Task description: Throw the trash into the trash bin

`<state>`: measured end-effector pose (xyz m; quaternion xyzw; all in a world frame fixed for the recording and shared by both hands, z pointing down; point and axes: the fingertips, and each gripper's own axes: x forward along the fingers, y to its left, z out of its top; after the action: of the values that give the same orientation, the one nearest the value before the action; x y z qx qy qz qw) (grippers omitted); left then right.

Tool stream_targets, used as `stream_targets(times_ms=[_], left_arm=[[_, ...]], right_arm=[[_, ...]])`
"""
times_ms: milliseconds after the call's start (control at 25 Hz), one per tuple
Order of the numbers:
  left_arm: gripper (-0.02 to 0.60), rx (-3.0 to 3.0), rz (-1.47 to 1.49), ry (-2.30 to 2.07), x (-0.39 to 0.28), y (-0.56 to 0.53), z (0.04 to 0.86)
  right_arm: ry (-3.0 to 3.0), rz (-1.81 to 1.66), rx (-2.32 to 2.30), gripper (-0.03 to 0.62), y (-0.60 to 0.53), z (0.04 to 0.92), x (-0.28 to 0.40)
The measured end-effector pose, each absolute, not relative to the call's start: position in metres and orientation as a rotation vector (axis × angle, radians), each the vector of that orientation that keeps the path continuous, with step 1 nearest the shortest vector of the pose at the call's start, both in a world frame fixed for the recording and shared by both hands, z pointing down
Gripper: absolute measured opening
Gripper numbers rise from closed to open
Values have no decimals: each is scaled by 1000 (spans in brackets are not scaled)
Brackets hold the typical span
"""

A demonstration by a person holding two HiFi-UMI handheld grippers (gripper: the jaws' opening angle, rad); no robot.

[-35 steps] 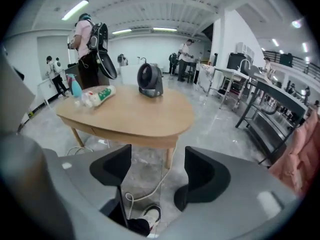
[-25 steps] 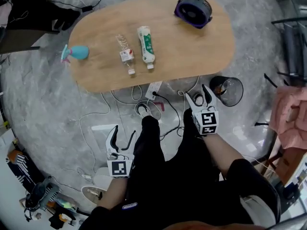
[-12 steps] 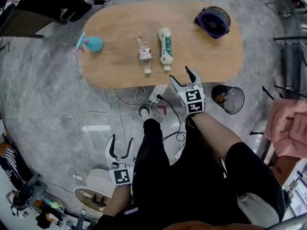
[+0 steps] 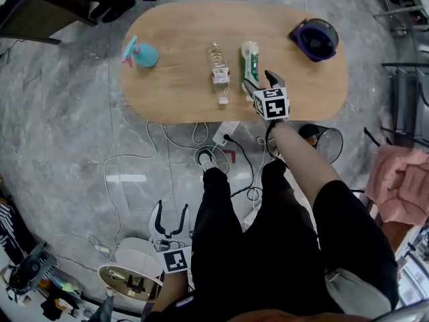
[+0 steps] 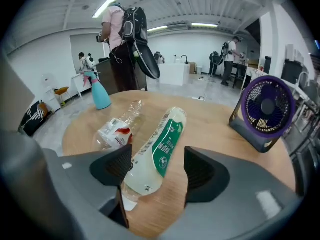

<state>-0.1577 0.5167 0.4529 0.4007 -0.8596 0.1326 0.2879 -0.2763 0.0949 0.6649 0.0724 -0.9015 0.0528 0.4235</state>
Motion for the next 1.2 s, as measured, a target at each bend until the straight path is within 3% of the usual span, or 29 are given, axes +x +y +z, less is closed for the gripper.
stream_targets(times_ms=[480, 1200], left_arm=[[299, 1010, 334, -2277, -170, 545, 468], [299, 1206, 414, -2211, -149, 478, 458]], right_arm=[[-2090, 137, 198, 349, 101, 713, -298], [-2336, 287, 101, 345, 98, 618, -245]])
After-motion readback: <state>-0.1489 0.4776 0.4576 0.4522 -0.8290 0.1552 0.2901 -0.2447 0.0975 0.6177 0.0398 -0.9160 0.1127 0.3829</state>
